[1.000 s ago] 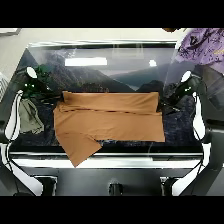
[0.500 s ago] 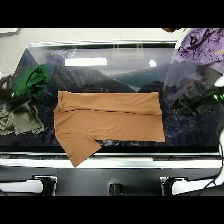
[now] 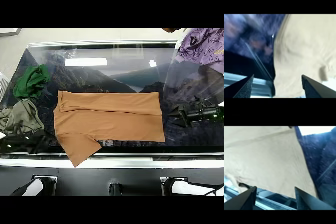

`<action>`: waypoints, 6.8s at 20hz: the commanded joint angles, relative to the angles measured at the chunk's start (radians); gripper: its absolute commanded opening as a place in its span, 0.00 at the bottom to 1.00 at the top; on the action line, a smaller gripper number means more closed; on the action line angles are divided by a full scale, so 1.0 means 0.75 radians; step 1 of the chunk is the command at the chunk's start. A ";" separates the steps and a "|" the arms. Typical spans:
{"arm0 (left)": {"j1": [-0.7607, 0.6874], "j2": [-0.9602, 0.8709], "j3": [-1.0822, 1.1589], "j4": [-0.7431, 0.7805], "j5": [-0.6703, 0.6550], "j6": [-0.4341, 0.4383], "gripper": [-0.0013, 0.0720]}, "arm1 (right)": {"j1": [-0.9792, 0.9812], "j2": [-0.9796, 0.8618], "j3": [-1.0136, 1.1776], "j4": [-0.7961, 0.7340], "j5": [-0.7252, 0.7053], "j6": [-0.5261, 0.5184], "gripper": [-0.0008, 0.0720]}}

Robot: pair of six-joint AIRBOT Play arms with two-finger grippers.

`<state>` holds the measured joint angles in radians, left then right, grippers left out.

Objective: Fold the clothes and pants, and hang the long-sleeved shirts on hangers.

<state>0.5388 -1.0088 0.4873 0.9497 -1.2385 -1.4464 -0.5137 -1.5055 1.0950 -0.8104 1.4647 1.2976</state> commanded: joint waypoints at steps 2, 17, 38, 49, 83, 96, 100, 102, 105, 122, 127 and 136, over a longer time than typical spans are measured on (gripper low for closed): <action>-0.112 0.065 -0.226 -0.130 0.110 0.014 0.94 | -0.003 0.010 -0.024 0.065 0.005 -0.015 0.72; -0.518 -0.004 -0.231 -0.161 0.281 -0.181 0.05 | -0.006 0.010 -0.024 0.058 -0.021 -0.001 0.64; -0.518 -0.002 -0.231 -0.160 0.278 -0.181 0.05 | 0.076 -0.092 -0.276 -0.264 -0.005 0.041 0.67; -0.444 0.038 -0.132 0.013 0.085 -0.240 0.04 | 0.151 0.023 -0.277 -0.405 -0.077 0.174 0.05; -0.538 -0.763 1.080 0.199 0.088 -0.060 0.04 | 0.408 -0.034 0.172 -0.455 -0.452 0.096 0.05; -0.600 -1.039 1.281 0.184 0.084 -0.055 0.05 | 0.418 -0.241 0.259 -0.303 -0.497 0.034 0.06; -0.610 -1.038 1.305 0.185 0.104 -0.064 0.59 | 0.403 -0.237 0.317 -0.357 -0.476 0.160 0.49; -0.609 -1.027 1.343 0.191 0.092 -0.085 0.78 | 0.354 -0.235 0.401 -0.366 -0.410 0.240 0.60; -0.610 -0.993 1.409 0.191 0.066 -0.086 0.78 | 0.211 -0.247 0.439 -0.298 -0.284 0.231 0.69; -0.610 -0.909 1.439 0.190 0.050 -0.097 0.77 | 0.242 -0.551 0.382 0.004 -0.174 0.048 0.65; -0.616 -0.909 1.439 0.151 0.045 -0.096 0.20 | 0.282 -0.496 0.399 -0.060 -0.212 0.081 0.05; -1.008 -1.023 1.436 0.018 0.137 -0.314 0.04 | 0.282 -0.056 0.556 -0.540 -0.012 0.421 0.05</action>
<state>-0.1059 -1.7382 1.5646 1.0111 -1.1828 -1.6196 -0.3031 -1.6413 1.4853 -1.1118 1.3937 1.5402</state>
